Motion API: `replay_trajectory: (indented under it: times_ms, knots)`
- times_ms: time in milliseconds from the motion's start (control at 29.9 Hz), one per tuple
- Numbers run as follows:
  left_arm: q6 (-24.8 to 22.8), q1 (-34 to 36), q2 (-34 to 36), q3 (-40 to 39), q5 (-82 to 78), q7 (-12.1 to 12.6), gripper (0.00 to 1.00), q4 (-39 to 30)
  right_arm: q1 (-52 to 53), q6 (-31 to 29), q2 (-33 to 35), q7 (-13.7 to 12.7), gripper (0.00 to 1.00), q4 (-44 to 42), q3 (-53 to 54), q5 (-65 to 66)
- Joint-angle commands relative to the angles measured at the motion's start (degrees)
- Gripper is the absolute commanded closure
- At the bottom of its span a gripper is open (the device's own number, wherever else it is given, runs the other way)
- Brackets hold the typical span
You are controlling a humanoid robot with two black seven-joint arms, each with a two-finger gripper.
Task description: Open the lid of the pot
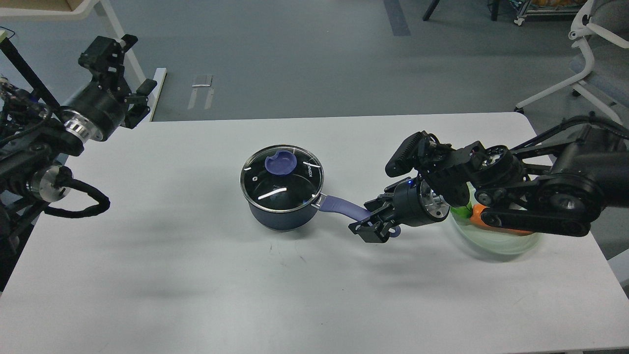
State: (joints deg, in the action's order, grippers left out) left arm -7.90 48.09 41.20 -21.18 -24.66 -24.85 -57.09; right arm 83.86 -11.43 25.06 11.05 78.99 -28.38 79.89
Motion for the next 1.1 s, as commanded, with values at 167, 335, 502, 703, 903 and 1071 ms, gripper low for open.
replay_trajectory:
  times_ms: [167, 335, 502, 703, 903, 1071]
  knots:
    - [0.26, 4.73, -2.79, 6.23, -21.90, -0.02, 0.01, -1.44, 0.16, 0.00, 0.08, -0.07, 0.62, 0.12, 0.08, -0.08]
    - [0.17, 5.17, -2.97, 7.55, -31.40, -0.28, 0.01, -2.84, 0.42, 0.00, -0.01, 0.02, 0.64, -0.15, 0.08, -0.08]
    - [1.13, 5.35, -3.06, 7.82, -44.65, -0.02, 0.01, -7.85, 0.42, 0.00, -0.36, 0.02, 0.65, -0.24, 0.08, -0.08]
    - [3.51, 6.31, -5.60, 10.10, -61.02, 0.24, 0.01, -8.03, 0.77, 0.00, -0.53, 0.02, 0.70, -0.24, 0.08, -0.17]
    - [4.21, 6.58, -6.04, 11.68, -64.36, 2.26, 0.01, -8.03, 0.42, 0.00, -0.45, 0.02, 0.71, -0.15, -0.01, -0.17]
    - [4.83, 7.28, -6.22, 11.77, -69.11, 2.27, 0.01, -8.03, 0.42, 0.00, -0.45, 0.02, 0.72, -0.15, -0.01, -0.17]
